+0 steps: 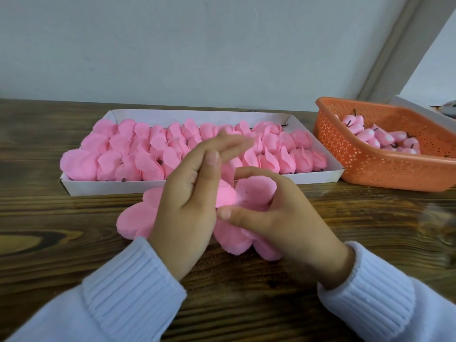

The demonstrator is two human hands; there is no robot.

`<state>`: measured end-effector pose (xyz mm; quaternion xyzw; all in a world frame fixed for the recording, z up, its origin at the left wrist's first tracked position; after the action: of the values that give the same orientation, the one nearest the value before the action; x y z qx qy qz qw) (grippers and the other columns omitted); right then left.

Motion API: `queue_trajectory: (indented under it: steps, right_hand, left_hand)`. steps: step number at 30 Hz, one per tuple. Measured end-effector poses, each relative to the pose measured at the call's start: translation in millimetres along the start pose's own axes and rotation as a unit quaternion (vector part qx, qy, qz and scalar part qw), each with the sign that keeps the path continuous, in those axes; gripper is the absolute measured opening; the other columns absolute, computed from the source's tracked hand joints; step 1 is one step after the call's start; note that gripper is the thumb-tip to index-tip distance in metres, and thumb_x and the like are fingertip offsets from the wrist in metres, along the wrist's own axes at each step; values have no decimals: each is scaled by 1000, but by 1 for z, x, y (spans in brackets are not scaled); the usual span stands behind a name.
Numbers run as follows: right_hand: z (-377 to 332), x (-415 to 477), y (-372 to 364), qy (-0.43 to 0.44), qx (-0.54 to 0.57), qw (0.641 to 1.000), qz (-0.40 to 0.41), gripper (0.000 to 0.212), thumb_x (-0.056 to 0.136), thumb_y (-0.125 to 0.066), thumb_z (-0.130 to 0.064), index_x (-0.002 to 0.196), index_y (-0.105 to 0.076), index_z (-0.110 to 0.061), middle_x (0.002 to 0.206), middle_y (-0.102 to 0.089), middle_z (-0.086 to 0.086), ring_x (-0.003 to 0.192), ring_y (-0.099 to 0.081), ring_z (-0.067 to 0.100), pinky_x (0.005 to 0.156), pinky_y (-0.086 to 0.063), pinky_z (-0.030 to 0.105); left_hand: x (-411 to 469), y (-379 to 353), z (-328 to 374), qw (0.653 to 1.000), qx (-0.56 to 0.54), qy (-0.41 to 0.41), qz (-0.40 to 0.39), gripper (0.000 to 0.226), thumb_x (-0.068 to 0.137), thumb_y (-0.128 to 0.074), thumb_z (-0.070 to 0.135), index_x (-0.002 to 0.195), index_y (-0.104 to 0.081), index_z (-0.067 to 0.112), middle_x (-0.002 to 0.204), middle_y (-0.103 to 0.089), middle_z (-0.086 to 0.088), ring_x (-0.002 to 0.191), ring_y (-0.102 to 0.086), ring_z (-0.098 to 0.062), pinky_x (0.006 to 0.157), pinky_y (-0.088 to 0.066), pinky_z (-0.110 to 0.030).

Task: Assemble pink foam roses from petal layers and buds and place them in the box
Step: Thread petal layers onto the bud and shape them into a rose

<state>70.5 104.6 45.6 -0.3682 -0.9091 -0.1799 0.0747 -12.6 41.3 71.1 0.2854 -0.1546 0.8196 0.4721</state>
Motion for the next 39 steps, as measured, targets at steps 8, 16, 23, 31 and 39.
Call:
queue_trajectory:
  steps: [8,16,23,31,39]
  right_hand:
    - [-4,0,1,33,39,999,-7,33,72,-77,-18,101,-68,-6,97,-71,5,94,-67,17,89,-52,36]
    - [-7,2,-6,54,134,987,-65,25,79,-67,-3,103,-68,-3,99,-70,-2,92,-66,11,76,-50,21]
    - [-2,0,-17,17,161,977,-138,26,81,-64,3,108,-64,5,112,-65,3,103,-63,16,84,-51,26]
    - [0,2,-7,5,129,988,-90,18,81,-68,-7,99,-69,-6,100,-70,-2,93,-67,12,77,-52,22]
    - [-2,3,17,42,-17,998,32,11,93,-60,-9,93,-71,-10,81,-69,-5,76,-63,8,70,-50,23]
  left_hand:
    - [1,6,-6,998,-49,38,-11,67,79,-57,66,133,-37,33,138,-51,11,131,-44,0,104,-37,-16]
    - [-4,-33,-16,957,-43,107,-267,63,74,-63,47,127,-52,13,121,-62,23,116,-55,5,90,-43,-7]
    - [-13,-38,-12,936,-109,148,-299,44,78,-66,48,117,-63,29,118,-67,6,109,-64,-7,85,-50,-15]
    - [-10,-26,-28,957,-65,187,-212,31,86,-50,40,115,-58,34,108,-70,21,104,-62,6,79,-46,-5]
    - [-9,-22,-19,964,-86,202,-150,44,77,-42,34,119,-49,23,35,-50,20,33,-46,15,36,-30,3]
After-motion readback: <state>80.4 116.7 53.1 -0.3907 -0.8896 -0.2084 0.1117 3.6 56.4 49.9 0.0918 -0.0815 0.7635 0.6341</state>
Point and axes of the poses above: each hand's wrist, its own x-axis towards the middle knuckle, its own y-axis out of the back of the hand, z = x × y, the point moved 10 cm from there along x, towards the middle knuckle
